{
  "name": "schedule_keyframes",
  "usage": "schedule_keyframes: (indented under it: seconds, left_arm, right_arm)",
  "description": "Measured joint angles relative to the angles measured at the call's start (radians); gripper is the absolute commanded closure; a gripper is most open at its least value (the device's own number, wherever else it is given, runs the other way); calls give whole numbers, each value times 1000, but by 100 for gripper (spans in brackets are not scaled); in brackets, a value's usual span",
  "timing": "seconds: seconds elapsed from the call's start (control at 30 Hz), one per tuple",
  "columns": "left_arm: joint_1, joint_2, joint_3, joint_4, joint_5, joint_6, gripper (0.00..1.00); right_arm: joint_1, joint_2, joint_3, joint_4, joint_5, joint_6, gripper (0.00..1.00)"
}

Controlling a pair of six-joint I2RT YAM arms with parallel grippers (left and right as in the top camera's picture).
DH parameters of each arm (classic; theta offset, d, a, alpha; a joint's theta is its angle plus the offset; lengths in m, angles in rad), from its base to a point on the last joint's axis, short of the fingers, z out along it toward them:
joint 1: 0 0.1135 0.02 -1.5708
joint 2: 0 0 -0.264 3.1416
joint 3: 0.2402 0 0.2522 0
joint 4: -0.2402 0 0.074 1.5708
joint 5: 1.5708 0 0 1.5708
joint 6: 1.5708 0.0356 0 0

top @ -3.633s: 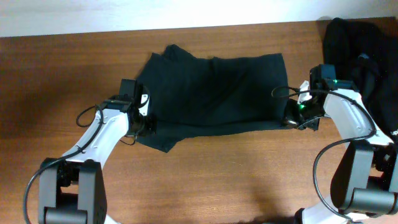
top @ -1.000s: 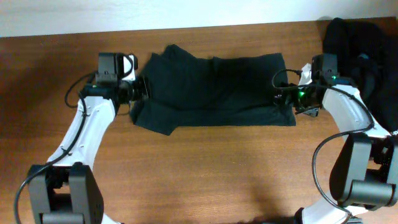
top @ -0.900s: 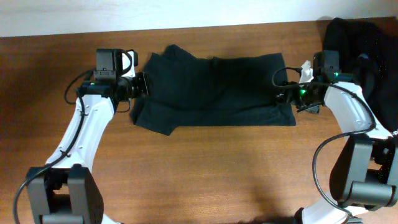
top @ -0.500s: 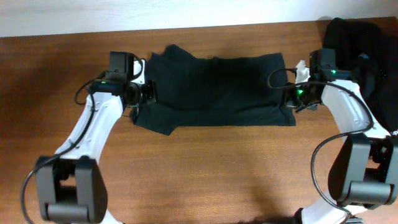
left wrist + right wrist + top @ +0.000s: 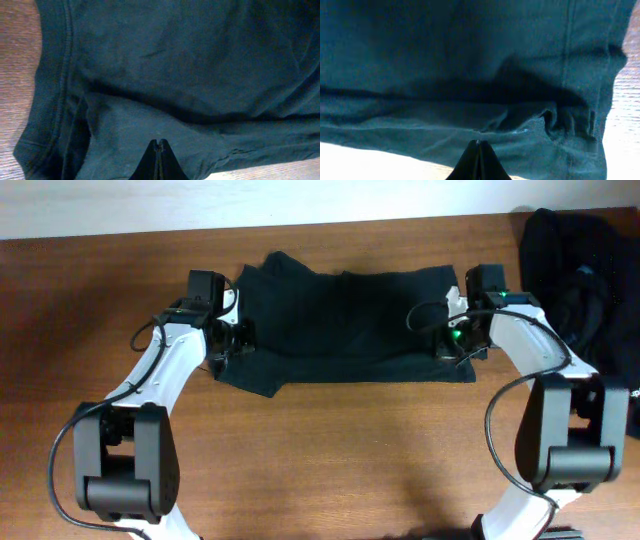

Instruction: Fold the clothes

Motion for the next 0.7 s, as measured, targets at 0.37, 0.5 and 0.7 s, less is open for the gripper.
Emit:
schedule_keyframes:
  seconds: [0.37, 0.5, 0.7]
  left_arm:
    - [0, -8, 0, -160, -15, 0, 99]
    - [0, -47, 0, -237, -68, -2, 99]
    - [0, -124, 0, -321, -153, -25, 99]
  right_arm:
    - [0, 46, 0, -6, 15, -1, 96]
    - [0, 48, 0, 1, 18, -1, 96]
    - [0, 56, 0, 12, 18, 0, 96]
